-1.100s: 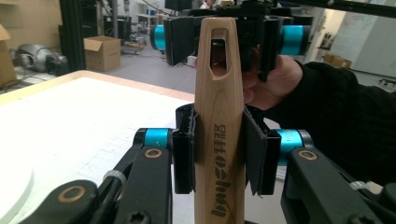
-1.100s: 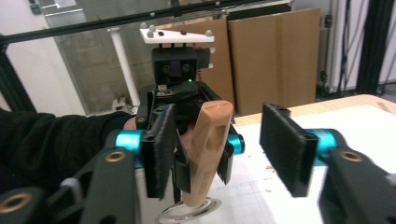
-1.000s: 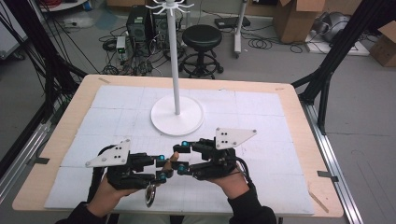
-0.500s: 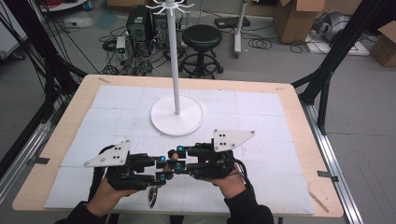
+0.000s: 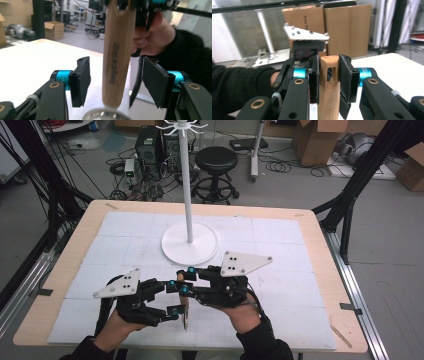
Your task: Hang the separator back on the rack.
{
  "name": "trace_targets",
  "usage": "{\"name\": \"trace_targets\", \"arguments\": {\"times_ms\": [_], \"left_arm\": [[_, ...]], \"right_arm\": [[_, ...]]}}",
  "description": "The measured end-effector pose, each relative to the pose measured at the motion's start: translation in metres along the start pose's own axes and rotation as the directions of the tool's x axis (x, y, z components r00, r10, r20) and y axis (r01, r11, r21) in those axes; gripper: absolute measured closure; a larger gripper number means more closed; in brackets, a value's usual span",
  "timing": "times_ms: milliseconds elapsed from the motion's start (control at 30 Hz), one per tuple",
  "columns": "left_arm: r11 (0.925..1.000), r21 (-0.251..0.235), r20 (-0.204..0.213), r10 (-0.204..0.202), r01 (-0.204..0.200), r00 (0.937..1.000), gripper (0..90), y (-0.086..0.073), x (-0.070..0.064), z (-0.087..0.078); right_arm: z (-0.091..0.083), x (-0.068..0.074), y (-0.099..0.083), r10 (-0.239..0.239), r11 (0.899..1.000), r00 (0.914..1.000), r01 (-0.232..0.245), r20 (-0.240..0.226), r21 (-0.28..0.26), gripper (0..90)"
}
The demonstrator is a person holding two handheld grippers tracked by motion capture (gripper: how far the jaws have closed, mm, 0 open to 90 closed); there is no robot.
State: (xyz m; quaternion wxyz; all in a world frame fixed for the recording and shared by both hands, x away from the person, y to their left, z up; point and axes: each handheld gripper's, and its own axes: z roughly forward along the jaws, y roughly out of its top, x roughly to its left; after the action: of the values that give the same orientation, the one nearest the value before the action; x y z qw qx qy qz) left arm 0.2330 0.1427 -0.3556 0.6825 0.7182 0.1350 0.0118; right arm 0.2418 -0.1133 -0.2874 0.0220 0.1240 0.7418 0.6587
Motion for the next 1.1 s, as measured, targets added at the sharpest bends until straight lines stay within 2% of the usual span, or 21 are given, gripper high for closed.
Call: {"name": "trace_targets", "arguments": {"times_ms": [133,367,533,567,667,867,1000,1033,1067,1100], "left_arm": [[1.0,0.01,-0.018,-0.001,0.001,0.9998,38.2,-0.001,0.0,0.001],[0.9995,0.029,-0.052,0.009,-0.007,0.9986,38.3,-0.003,0.001,0.002],[0.9988,0.046,-0.075,0.02,-0.017,0.997,39.8,-0.004,0.0,0.003],[0.9989,0.045,-0.079,0.017,-0.014,0.9967,40.8,-0.004,0.0,0.003],[0.9988,0.048,-0.087,0.008,-0.004,0.9962,46.9,-0.003,0.001,0.001],[0.9975,0.07,-0.073,0.008,-0.003,0.9973,68.7,-0.004,0.001,0.0],[0.995,0.1,-0.047,0.011,-0.006,0.9988,69.4,-0.003,0.0,0.002],[0.9945,0.104,-0.036,0.016,-0.012,0.9992,69.5,-0.003,-0.001,0.003],[0.9946,0.103,-0.026,0.012,-0.009,0.9996,69.6,-0.003,-0.001,0.003],[0.9951,0.098,-0.015,0.007,-0.005,0.9999,69.6,-0.003,-0.001,0.003]], "right_arm": [[-0.002,0.0,0.005,0.012,1.0,0.9993,-0.011,0.035,-0.014,71.8],[-0.001,0.007,0.018,0.04,0.999,0.9972,-0.037,0.063,-0.039,71.8],[0.002,0.009,0.02,0.053,0.998,0.9938,-0.05,0.098,-0.028,71.8],[0.003,0.009,0.018,0.069,0.997,0.9928,-0.066,0.098,-0.026,71.7],[0.003,0.008,0.015,0.075,0.997,0.9918,-0.072,0.104,-0.028,71.7],[0.002,0.005,0.009,0.096,0.995,0.9878,-0.092,0.122,-0.033,71.7],[0.002,0.004,0.006,0.125,0.992,0.9861,-0.121,0.11,-0.035,71.2],[0.002,0.005,0.005,0.131,0.991,0.9866,-0.129,0.097,-0.035,69.9],[0.002,0.004,0.004,0.139,0.99,0.9876,-0.137,0.072,-0.034,64.6],[0.002,0.003,0.004,0.148,0.989,0.9881,-0.147,0.042,-0.035,49.3]]}}
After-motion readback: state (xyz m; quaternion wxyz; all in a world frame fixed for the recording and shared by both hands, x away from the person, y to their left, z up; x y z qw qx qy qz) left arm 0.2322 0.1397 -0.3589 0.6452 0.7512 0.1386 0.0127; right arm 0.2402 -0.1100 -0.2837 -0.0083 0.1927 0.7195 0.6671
